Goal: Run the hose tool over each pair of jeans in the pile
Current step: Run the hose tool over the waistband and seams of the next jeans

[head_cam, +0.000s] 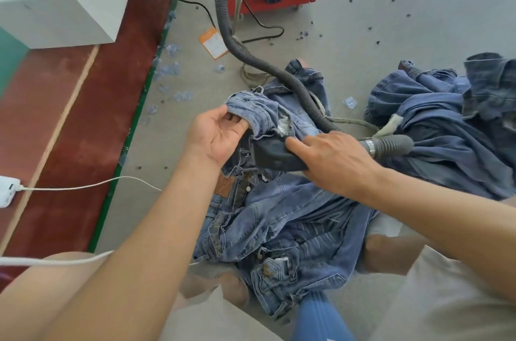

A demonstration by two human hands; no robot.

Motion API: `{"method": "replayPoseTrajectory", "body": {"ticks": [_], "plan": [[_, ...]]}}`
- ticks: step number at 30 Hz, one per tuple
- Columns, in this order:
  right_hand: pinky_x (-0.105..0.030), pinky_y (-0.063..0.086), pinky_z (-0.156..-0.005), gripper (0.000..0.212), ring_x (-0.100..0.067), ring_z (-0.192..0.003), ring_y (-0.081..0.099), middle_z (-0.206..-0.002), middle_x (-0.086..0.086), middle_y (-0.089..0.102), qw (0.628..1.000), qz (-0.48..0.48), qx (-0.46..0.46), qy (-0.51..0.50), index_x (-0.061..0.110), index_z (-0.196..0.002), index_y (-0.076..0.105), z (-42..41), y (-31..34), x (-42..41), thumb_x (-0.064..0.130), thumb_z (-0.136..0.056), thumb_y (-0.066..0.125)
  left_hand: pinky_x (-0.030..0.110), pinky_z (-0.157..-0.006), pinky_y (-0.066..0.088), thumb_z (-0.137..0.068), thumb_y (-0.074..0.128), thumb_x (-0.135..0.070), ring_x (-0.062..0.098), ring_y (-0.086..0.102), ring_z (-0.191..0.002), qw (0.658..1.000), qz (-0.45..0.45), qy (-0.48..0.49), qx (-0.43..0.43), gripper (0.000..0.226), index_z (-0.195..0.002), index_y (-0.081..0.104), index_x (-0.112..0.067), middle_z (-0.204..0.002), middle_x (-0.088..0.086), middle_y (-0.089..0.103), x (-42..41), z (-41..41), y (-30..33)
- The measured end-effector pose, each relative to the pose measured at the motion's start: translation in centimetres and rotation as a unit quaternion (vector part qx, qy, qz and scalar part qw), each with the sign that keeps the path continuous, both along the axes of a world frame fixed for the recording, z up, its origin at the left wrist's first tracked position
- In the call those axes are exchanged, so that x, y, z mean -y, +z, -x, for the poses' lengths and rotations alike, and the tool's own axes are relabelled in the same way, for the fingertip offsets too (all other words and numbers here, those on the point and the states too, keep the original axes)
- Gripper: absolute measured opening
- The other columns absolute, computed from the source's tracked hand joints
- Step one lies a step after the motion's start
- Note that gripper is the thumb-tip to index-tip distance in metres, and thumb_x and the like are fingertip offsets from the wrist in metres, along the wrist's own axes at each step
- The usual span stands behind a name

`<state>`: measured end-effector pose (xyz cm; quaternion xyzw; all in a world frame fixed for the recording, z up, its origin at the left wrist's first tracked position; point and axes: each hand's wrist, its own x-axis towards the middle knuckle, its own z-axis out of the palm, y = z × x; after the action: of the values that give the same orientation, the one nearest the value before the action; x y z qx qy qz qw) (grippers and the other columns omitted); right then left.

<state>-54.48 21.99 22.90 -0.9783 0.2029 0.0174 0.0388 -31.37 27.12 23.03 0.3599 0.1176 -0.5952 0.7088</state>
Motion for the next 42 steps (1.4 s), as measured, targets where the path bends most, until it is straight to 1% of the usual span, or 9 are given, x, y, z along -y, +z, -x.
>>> {"method": "replayPoseTrajectory", "body": {"ticks": [6, 9, 12, 17, 24, 28, 33, 38, 42], "plan": [[-0.043, 0.054, -0.063, 0.043, -0.026, -0.070, 0.061, -0.088, 0.002, 0.063, 0.996, -0.041, 0.073, 0.001, 0.022, -0.130, 0.050, 0.4, 2.2, 0.0, 0.032, -0.091, 0.065, 0.058, -0.097, 0.048, -0.109, 0.034, -0.005, 0.043, 0.062, -0.119, 0.999, -0.003, -0.032, 0.034, 0.039, -0.142, 0.046, 0.013, -0.121, 0.030, 0.066, -0.8, -0.5, -0.1], [-0.036, 0.047, -0.058, 0.030, -0.016, -0.064, 0.056, -0.082, 0.008, 0.062, 0.994, -0.102, 0.017, -0.042, 0.035, -0.117, 0.046, 1.8, 3.1, 2.8, 0.035, -0.091, 0.062, 0.054, -0.087, 0.056, -0.108, 0.037, -0.006, 0.040, 0.072, -0.103, 0.998, 0.004, -0.057, 0.029, 0.033, -0.130, 0.055, 0.011, -0.115, 0.027, 0.070, -1.7, -0.8, -0.1], [-0.037, 0.046, -0.057, 0.029, -0.011, -0.063, 0.053, -0.074, 0.010, 0.058, 0.985, -0.132, -0.065, -0.089, 0.041, -0.107, 0.046, 3.4, 3.5, 5.9, 0.032, -0.086, 0.065, 0.053, -0.093, 0.057, -0.102, 0.048, -0.008, 0.034, 0.071, -0.108, 0.996, -0.019, -0.078, 0.050, 0.029, -0.125, 0.060, 0.005, -0.115, 0.020, 0.070, -2.1, -1.3, -0.2], [-0.032, 0.038, -0.052, 0.030, -0.009, -0.063, 0.053, -0.071, 0.011, 0.057, 0.979, -0.146, -0.066, -0.123, 0.043, -0.102, 0.045, 4.1, 3.3, 7.9, 0.030, -0.086, 0.067, 0.048, -0.079, 0.063, -0.097, 0.060, -0.014, 0.030, 0.075, -0.093, 0.988, -0.072, -0.101, 0.092, 0.017, -0.111, 0.066, -0.004, -0.100, 0.015, 0.073, -2.4, -1.7, -0.4], [-0.038, 0.046, -0.059, 0.025, -0.026, -0.071, 0.056, -0.076, 0.004, 0.055, 0.980, -0.143, -0.040, -0.132, 0.032, -0.106, 0.047, 1.2, 2.7, 6.2, 0.027, -0.089, 0.064, 0.047, -0.090, 0.061, -0.094, 0.058, -0.013, 0.033, 0.067, -0.117, 0.977, -0.064, -0.148, 0.141, 0.046, -0.138, 0.059, -0.002, -0.128, 0.019, 0.066, -2.7, -1.6, -0.5], [-0.042, 0.054, -0.069, 0.028, -0.024, -0.076, 0.062, -0.084, 0.005, 0.064, 0.973, -0.200, 0.022, -0.114, 0.033, -0.112, 0.053, 0.2, 3.9, 4.8, 0.031, -0.089, 0.069, 0.042, -0.092, 0.059, -0.086, 0.061, -0.013, 0.029, 0.072, -0.099, 0.962, -0.062, -0.183, 0.193, 0.043, -0.127, 0.067, 0.000, -0.107, 0.016, 0.076, -2.8, -2.3, -0.6], [-0.017, 0.040, -0.059, 0.031, 0.004, -0.071, 0.058, -0.079, 0.017, 0.062, 0.958, -0.216, 0.110, -0.154, 0.039, -0.104, 0.052, 1.6, 6.2, 7.0, 0.030, -0.087, 0.076, 0.039, -0.075, 0.062, -0.092, 0.050, -0.008, 0.030, 0.075, -0.092, 0.956, -0.052, -0.207, 0.201, 0.032, -0.116, 0.071, -0.003, -0.103, 0.017, 0.077, -3.0, -2.4, -1.1], [-0.019, 0.037, -0.055, 0.030, 0.004, -0.066, 0.055, -0.071, 0.017, 0.059, 0.968, -0.195, -0.004, -0.155, 0.038, -0.096, 0.050, 3.2, 6.1, 8.1, 0.027, -0.085, 0.076, 0.044, -0.084, 0.059, -0.082, 0.047, -0.007, 0.037, 0.071, -0.103, 0.957, 0.004, -0.230, 0.177, 0.042, -0.114, 0.074, 0.000, -0.115, 0.024, 0.072, -3.1, -1.5, -1.2], [-0.028, 0.043, -0.061, 0.031, -0.003, -0.072, 0.059, -0.079, 0.014, 0.062, 0.965, -0.246, -0.052, -0.078, 0.037, -0.103, 0.052, 1.8, 5.1, 5.8, 0.035, -0.086, 0.078, 0.046, -0.089, 0.056, -0.086, 0.068, -0.024, 0.032, 0.068, -0.097, 0.951, 0.019, -0.254, 0.176, 0.023, -0.102, 0.075, -0.009, -0.106, 0.018, 0.071, -2.8, -0.1, -1.3]]}}
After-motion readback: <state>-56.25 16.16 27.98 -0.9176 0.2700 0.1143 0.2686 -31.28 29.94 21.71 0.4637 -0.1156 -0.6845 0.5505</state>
